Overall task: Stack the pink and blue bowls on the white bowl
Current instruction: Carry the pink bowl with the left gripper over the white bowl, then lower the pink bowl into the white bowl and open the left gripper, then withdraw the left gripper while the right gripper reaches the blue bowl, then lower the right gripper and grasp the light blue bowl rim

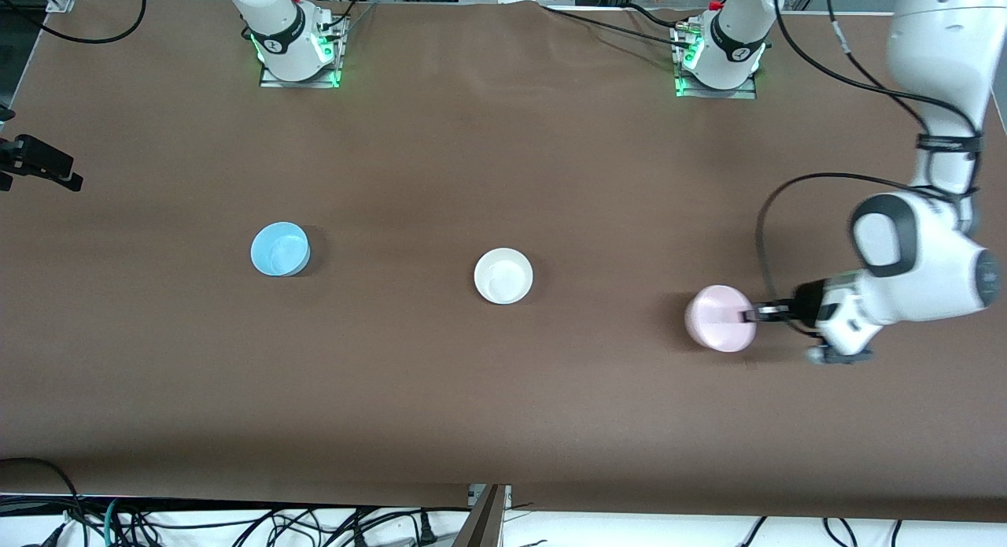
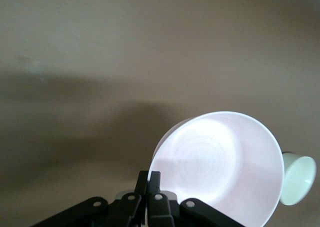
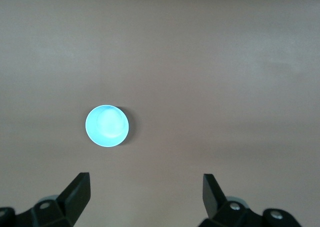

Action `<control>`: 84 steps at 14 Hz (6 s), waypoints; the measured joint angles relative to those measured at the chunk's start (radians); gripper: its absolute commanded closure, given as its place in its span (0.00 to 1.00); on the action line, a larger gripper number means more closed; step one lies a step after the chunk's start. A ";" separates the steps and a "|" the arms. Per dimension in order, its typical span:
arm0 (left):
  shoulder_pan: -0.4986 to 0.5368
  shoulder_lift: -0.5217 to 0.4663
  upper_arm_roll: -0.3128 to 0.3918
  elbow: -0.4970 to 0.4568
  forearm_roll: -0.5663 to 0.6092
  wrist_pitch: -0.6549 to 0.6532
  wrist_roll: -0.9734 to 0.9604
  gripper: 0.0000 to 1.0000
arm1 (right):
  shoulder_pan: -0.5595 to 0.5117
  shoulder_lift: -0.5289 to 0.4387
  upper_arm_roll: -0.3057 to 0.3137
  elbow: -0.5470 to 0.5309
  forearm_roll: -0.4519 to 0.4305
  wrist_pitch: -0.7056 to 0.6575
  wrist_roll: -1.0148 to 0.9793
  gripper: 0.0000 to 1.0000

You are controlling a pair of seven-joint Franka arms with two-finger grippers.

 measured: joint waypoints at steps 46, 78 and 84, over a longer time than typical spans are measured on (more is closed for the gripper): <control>-0.263 0.215 -0.387 -0.013 0.712 0.379 -1.079 0.00 | 0.000 0.001 0.000 0.000 0.000 -0.003 0.000 0.01; 0.051 -0.344 0.108 0.283 0.443 -0.650 -0.158 0.00 | 0.136 0.444 0.030 -0.220 0.004 0.515 0.162 0.01; 0.051 -0.344 0.111 0.283 0.443 -0.653 -0.158 0.00 | 0.136 0.346 0.030 -0.459 0.003 0.689 0.162 0.01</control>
